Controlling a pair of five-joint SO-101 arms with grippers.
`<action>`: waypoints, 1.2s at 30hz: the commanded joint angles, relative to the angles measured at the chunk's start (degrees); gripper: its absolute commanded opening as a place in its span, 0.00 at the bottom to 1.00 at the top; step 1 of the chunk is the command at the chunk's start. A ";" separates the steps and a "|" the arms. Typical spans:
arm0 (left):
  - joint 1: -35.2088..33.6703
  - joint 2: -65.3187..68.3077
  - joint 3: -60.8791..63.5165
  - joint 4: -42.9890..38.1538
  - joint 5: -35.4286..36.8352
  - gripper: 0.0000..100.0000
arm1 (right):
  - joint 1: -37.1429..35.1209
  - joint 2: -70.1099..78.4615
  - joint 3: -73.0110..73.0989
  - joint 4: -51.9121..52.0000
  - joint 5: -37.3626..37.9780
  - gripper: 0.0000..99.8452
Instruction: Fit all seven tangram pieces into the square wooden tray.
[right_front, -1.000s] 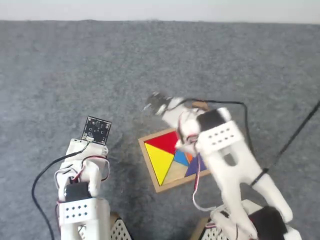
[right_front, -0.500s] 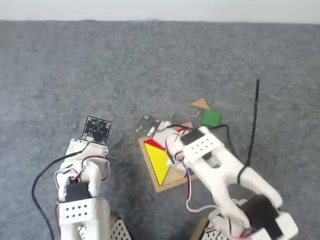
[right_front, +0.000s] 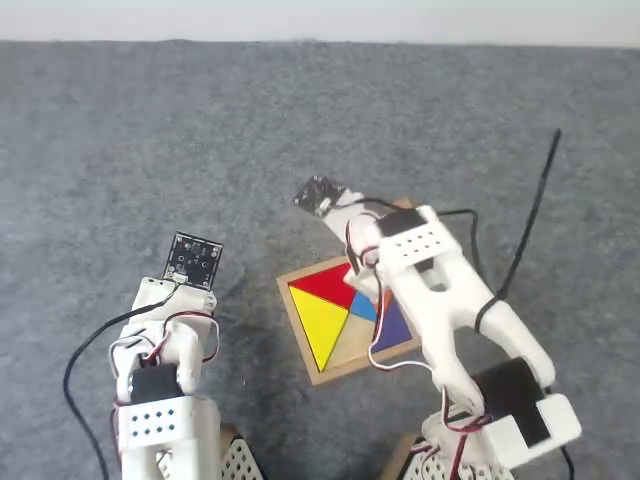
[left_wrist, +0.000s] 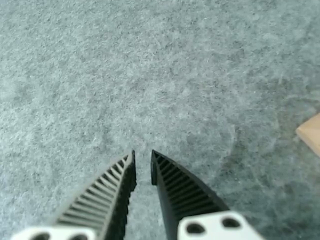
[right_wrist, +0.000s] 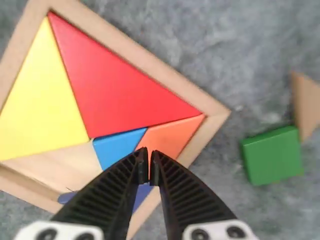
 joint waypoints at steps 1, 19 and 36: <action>-0.44 -0.88 -0.31 -0.09 -0.44 0.05 | 4.09 -4.88 -9.58 6.37 1.14 0.03; -0.26 -0.88 -0.31 -0.09 -0.44 0.05 | 19.38 13.41 -18.20 2.95 -3.16 0.21; -0.26 -0.88 -0.31 -0.09 -0.44 0.05 | 18.51 21.05 -26.11 1.45 -30.77 0.30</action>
